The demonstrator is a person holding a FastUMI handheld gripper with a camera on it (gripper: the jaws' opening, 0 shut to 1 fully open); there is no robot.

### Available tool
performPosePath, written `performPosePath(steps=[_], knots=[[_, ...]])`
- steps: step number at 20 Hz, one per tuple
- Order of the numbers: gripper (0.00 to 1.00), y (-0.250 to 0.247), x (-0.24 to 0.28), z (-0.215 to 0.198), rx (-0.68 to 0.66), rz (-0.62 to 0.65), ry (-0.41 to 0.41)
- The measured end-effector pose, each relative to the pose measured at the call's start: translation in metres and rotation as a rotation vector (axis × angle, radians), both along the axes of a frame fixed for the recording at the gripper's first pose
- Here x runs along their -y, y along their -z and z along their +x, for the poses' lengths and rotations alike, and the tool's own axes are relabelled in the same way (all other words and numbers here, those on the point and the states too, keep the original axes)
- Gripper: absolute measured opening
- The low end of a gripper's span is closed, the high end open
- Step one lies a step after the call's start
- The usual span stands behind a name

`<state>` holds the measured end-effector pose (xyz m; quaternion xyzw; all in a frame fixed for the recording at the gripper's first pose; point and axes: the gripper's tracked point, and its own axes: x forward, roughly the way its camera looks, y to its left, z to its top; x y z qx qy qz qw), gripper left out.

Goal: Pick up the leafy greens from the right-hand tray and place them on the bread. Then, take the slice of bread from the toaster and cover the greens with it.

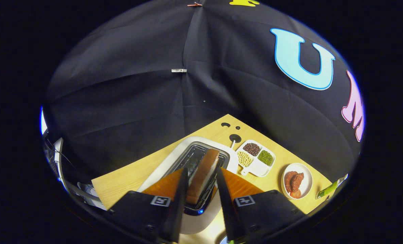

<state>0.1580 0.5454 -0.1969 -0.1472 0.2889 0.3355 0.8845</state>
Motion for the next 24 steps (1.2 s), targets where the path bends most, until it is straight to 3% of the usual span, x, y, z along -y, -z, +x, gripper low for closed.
performPosePath(steps=[2, 4, 11, 18, 24], knots=[[0.25, 0.001, 0.0, 0.0, -0.007, -0.001, 0.008], [0.17, 0.0, 0.002, 0.0, -0.022, 0.004, 0.023], [0.15, -0.051, 0.011, -0.004, -0.004, 0.102, 0.004], [0.15, -0.109, 0.076, 0.0, 0.055, 0.189, 0.058], [0.15, -0.087, 0.153, -0.003, -0.018, 0.237, 0.166]])
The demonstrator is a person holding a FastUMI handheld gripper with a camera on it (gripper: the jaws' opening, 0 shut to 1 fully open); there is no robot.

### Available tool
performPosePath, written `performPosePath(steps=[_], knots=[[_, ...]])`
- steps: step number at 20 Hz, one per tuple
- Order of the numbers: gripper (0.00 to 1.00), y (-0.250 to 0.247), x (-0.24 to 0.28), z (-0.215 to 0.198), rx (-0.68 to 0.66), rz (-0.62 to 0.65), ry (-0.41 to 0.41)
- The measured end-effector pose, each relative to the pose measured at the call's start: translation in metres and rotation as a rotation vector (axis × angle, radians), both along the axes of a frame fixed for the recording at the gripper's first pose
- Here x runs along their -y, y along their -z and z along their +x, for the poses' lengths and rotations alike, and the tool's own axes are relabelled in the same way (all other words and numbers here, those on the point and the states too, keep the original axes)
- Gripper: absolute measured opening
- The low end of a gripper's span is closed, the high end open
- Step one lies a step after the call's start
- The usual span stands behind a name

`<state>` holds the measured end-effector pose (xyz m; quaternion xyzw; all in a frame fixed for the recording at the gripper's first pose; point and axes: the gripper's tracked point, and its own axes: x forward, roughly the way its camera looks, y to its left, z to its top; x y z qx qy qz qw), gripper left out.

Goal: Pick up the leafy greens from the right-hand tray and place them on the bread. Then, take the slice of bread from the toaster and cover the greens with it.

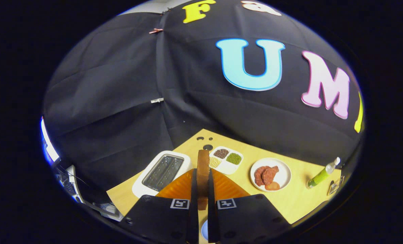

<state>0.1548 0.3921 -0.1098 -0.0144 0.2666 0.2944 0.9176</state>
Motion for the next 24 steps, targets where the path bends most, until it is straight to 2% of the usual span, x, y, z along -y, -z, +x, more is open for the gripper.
performPosePath(steps=[6, 10, 16, 19, 23, 24], knots=[[0.15, 0.075, 0.058, -0.02, -0.153, 0.022, 0.058], [0.15, 0.111, 0.075, -0.035, -0.255, 0.092, 0.077], [0.15, 0.161, 0.099, -0.052, -0.336, 0.137, 0.102], [0.15, 0.185, 0.119, -0.056, -0.35, 0.104, 0.121], [0.2, 0.203, 0.143, -0.06, -0.378, 0.094, 0.163], [0.25, 0.207, 0.148, -0.061, -0.382, 0.08, 0.169]])
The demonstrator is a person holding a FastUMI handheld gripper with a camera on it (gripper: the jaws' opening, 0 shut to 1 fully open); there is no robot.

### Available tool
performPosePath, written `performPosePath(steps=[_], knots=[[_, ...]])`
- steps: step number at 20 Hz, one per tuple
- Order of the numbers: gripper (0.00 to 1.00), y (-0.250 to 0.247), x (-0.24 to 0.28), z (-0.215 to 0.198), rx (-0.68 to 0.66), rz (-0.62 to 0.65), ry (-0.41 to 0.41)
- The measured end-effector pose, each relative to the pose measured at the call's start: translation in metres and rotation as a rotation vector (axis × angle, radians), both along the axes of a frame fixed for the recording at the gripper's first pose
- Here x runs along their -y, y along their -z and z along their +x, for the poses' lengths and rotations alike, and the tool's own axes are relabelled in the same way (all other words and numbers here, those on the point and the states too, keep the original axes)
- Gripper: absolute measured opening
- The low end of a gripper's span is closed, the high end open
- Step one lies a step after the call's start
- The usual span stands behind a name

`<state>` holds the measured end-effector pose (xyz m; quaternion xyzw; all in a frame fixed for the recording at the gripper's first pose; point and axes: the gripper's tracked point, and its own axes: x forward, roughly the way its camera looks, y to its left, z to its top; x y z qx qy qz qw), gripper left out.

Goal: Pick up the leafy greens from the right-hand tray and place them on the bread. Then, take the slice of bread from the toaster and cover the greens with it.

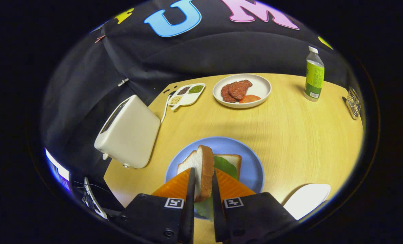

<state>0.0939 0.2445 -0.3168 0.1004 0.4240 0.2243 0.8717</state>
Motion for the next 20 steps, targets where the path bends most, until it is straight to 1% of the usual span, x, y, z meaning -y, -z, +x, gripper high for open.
performPosePath(steps=[2, 3, 4, 5, 8, 9, 10, 13, 16, 20], knots=[[0.35, 0.006, 0.011, -0.002, 0.006, -0.043, -0.018], [0.38, 0.008, 0.02, -0.003, 0.024, -0.081, -0.029], [0.47, 0.008, 0.029, -0.002, 0.051, -0.12, -0.041], [0.5, 0.005, 0.039, -0.002, 0.082, -0.151, -0.05], [0.82, -0.012, 0.062, -0.006, 0.159, -0.179, -0.067], [0.92, -0.019, 0.072, -0.005, 0.186, -0.182, -0.058], [1.0, -0.029, 0.082, -0.005, 0.209, -0.182, -0.044], [1.0, -0.065, 0.112, -0.002, 0.289, -0.176, 0.011], [1.0, -0.118, 0.143, 0.001, 0.41, -0.195, 0.056], [1.0, -0.187, 0.18, -0.018, 0.542, -0.177, 0.109]])
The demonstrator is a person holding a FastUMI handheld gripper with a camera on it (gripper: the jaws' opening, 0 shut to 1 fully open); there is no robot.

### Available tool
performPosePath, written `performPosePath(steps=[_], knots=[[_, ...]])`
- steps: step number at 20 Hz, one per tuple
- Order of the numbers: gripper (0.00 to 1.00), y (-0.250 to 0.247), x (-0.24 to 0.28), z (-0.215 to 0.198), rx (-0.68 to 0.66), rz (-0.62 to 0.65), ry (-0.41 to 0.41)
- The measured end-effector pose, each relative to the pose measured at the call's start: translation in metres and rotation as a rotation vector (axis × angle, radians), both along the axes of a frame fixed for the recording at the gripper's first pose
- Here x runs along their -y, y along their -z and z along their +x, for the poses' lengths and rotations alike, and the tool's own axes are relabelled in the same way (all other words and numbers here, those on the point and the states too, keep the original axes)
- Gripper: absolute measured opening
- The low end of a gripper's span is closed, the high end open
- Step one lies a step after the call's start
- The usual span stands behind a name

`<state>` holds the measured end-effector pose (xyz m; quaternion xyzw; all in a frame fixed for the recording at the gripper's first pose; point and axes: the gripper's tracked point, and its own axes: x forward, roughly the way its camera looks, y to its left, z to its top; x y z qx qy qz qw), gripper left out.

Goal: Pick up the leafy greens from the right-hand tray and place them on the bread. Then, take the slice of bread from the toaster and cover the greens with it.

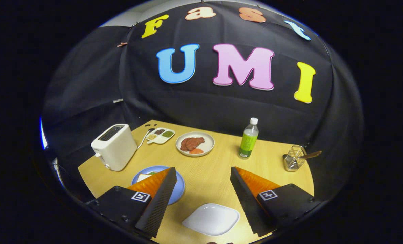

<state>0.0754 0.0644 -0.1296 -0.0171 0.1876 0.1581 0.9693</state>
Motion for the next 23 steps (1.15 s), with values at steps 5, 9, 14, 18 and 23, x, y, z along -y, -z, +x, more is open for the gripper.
performPosePath(steps=[5, 9, 14, 18, 23], knots=[[0.99, -0.074, 0.032, -0.038, 0.211, 0.054, 0.035], [0.99, -0.099, 0.051, -0.075, 0.282, 0.062, 0.083], [0.99, -0.07, 0.071, -0.105, 0.174, 0.092, 0.153], [0.99, -0.074, 0.075, -0.1, 0.183, 0.097, 0.147], [0.99, -0.075, 0.067, -0.093, 0.202, 0.092, 0.099]])
